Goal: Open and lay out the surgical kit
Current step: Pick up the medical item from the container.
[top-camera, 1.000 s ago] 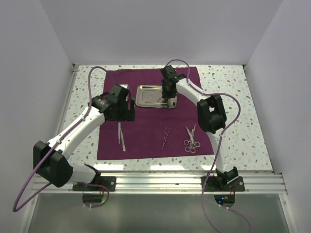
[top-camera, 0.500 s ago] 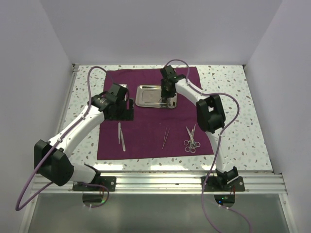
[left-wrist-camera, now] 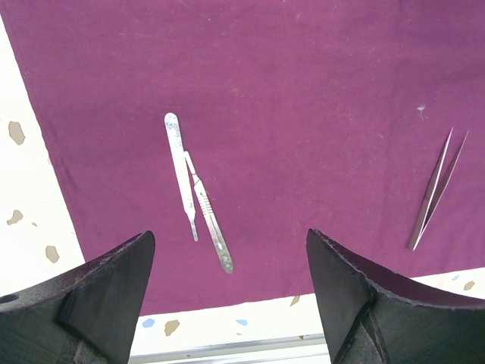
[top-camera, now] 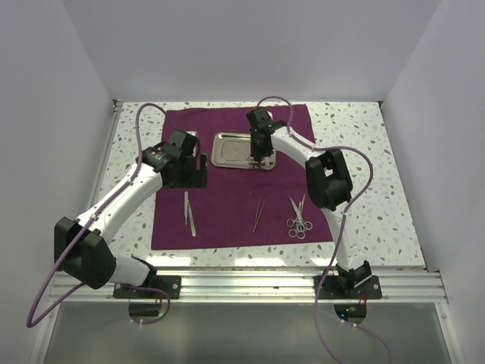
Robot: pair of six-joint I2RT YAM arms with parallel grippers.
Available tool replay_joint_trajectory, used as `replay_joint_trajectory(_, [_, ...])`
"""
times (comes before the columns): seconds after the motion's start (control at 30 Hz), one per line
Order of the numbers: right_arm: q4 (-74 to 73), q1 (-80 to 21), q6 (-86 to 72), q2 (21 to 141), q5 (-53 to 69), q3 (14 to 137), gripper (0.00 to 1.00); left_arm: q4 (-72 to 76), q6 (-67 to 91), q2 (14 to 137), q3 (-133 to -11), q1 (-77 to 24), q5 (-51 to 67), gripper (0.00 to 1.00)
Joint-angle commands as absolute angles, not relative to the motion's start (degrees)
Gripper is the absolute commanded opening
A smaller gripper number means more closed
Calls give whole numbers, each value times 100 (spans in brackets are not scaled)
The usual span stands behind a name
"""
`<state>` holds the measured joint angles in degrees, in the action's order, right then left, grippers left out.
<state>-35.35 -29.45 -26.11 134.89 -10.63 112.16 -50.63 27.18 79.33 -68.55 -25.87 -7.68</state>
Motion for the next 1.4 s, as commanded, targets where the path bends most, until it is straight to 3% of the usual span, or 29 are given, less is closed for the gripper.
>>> replay_joint_trajectory(0.0, [-4105,-3014,-2672,13526,-1143,10811,31,-4904,2575,7972,-7005,-2531,-721,84])
replay_joint_trajectory(0.3, [-4262,-3006,-2663,14132,-1274,11705,30,-4931,2593,7901,-6979,-2514,-694,84])
replay_joint_trajectory(0.57, [-4913,-3050,-2549,14713,-1591,12393,0,-4966,2602,7796,-6979,-2505,-729,84])
replay_joint_trajectory(0.8, [-4939,-3059,-2435,14151,-1398,12234,0,-4887,2645,7743,-6943,-2496,-607,84])
replay_joint_trajectory(1.07, [-5800,-3041,-2522,13448,-169,13051,0,-4755,2733,7585,-6820,-2487,-466,83])
replay_joint_trajectory(1.37, [-6478,-3050,-2716,12613,439,12106,0,-4676,2865,7278,-6662,-2487,-378,83])
